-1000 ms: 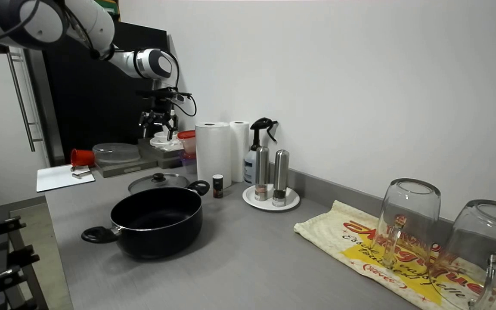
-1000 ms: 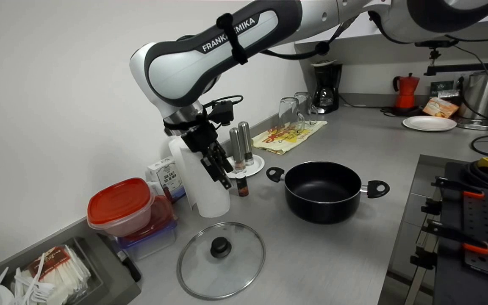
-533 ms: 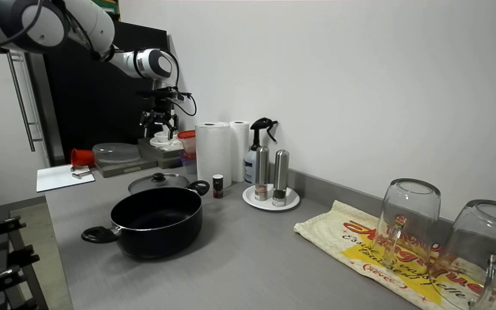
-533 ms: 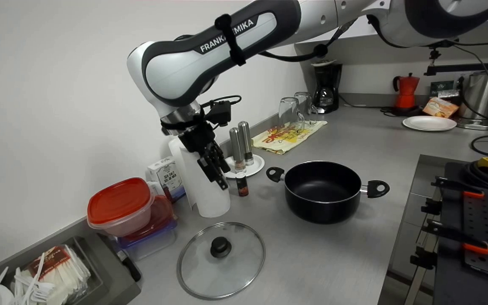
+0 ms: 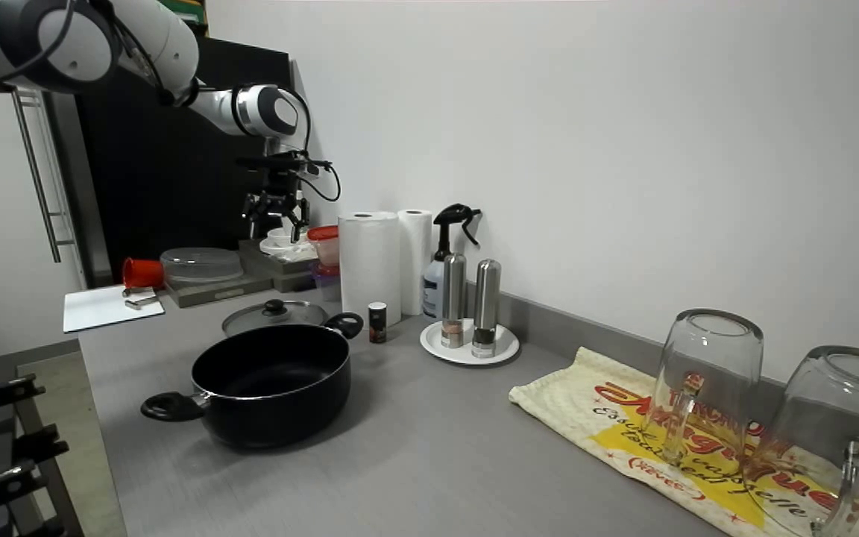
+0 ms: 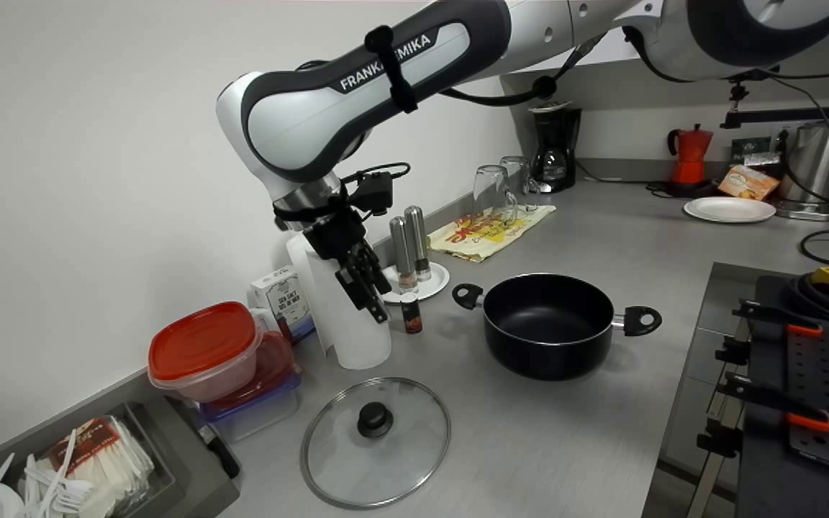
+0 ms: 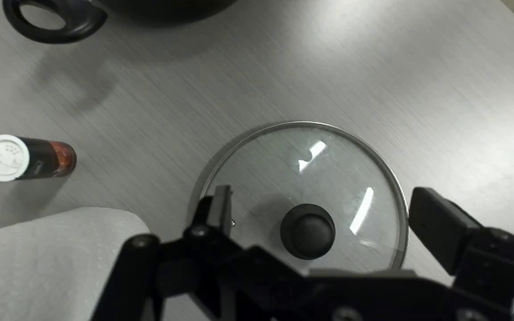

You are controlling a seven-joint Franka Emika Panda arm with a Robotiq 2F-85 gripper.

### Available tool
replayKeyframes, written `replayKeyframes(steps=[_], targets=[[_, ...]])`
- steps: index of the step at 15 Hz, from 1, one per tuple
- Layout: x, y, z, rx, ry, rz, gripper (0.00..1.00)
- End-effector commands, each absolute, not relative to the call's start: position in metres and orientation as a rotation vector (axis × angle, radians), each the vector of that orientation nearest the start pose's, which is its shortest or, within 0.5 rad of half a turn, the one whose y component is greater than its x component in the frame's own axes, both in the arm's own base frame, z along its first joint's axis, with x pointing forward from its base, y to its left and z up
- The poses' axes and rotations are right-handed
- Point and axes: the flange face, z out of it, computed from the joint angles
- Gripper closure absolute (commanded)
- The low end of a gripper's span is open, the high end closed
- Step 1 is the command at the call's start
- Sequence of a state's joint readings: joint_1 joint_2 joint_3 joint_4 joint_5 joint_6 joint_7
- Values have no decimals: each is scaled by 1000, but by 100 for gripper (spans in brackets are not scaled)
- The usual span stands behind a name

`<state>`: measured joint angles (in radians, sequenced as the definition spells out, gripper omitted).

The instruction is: Put the lid on the black pot

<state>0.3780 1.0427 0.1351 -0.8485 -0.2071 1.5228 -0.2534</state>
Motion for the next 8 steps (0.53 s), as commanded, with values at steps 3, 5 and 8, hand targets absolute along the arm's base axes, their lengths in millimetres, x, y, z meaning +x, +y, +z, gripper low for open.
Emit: replayKeyframes(steps=[3, 5, 8], targets=[[709, 317, 246, -3013, -1254, 272, 0], [714, 325, 239, -2999, -1332, 182, 0], [715, 344, 222, -2942, -1469, 113, 0]])
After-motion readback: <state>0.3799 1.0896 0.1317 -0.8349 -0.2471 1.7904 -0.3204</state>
